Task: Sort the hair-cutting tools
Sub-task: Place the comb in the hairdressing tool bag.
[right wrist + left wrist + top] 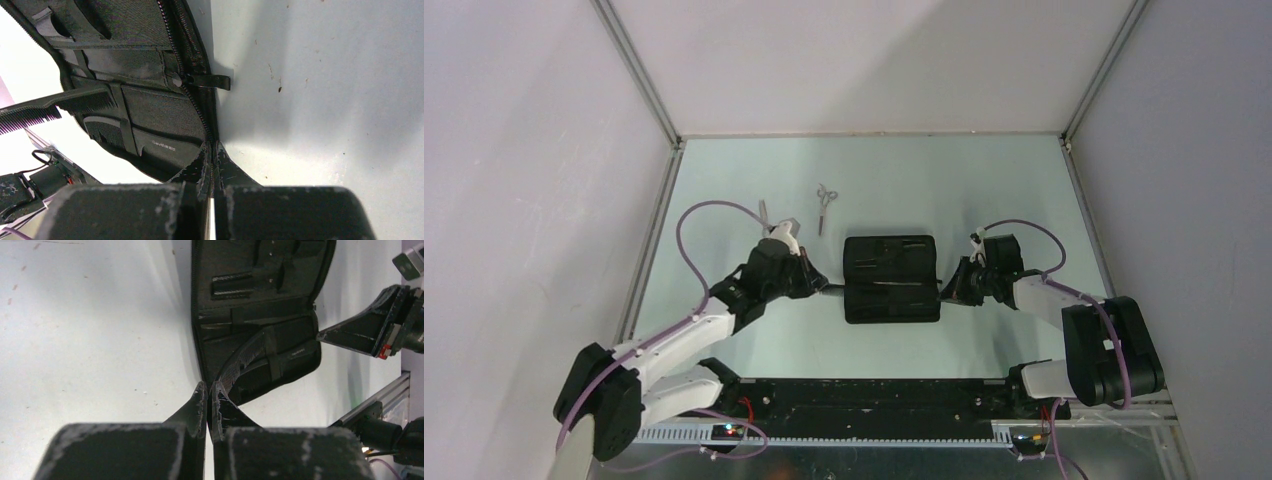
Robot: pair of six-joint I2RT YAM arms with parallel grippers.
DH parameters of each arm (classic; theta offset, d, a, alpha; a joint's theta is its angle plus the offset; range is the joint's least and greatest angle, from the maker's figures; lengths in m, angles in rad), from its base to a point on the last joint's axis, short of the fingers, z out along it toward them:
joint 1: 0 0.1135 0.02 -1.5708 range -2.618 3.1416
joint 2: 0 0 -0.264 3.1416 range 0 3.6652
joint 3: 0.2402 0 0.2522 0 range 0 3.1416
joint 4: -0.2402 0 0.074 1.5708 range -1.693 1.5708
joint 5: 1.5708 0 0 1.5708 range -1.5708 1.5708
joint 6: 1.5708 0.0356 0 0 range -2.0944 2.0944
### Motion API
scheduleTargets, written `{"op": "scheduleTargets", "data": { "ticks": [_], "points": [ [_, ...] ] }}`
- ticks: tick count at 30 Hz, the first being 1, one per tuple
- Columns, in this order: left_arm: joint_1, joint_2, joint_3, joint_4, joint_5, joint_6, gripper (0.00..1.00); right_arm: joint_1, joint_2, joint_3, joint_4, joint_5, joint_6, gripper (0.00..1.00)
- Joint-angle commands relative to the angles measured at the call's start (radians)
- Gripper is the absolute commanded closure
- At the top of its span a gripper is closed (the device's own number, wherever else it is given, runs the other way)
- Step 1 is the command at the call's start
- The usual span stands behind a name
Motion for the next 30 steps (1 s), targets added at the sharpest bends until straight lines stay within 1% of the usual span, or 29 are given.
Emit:
{"op": "scheduleTargets", "data": {
  "ticks": [1, 8, 11, 17, 21, 25, 30],
  "points": [
    [-0.05, 0.051, 0.052, -0.066, -0.003, 0.073, 1.0, 0.006, 0.0, 0.008, 0.025, -0.03, -0.006, 1.0],
    [-0.085, 0.116, 0.095, -0.1, -0.023, 0.073, 1.0, 0.007, -0.003, 0.009, 0.026, -0.033, -0.004, 1.0],
    [-0.089, 0.136, 0.1, -0.079, -0.012, 0.046, 1.0, 0.006, -0.004, 0.008, 0.027, -0.035, -0.003, 1.0],
    [-0.101, 0.189, 0.1, -0.003, 0.058, -0.017, 1.0, 0.007, 0.008, 0.008, 0.037, -0.042, -0.003, 1.0],
    [-0.123, 0.223, 0.132, -0.027, 0.047, -0.008, 1.0, 0.007, 0.015, 0.008, 0.044, -0.05, -0.002, 1.0],
    [-0.136, 0.248, 0.15, -0.011, 0.057, -0.02, 1.0, 0.008, 0.02, 0.008, 0.051, -0.057, -0.001, 1.0],
    [-0.144, 0.294, 0.156, 0.048, 0.031, -0.088, 1.0, 0.012, 0.019, 0.008, 0.054, -0.059, -0.003, 1.0]
  ]
}}
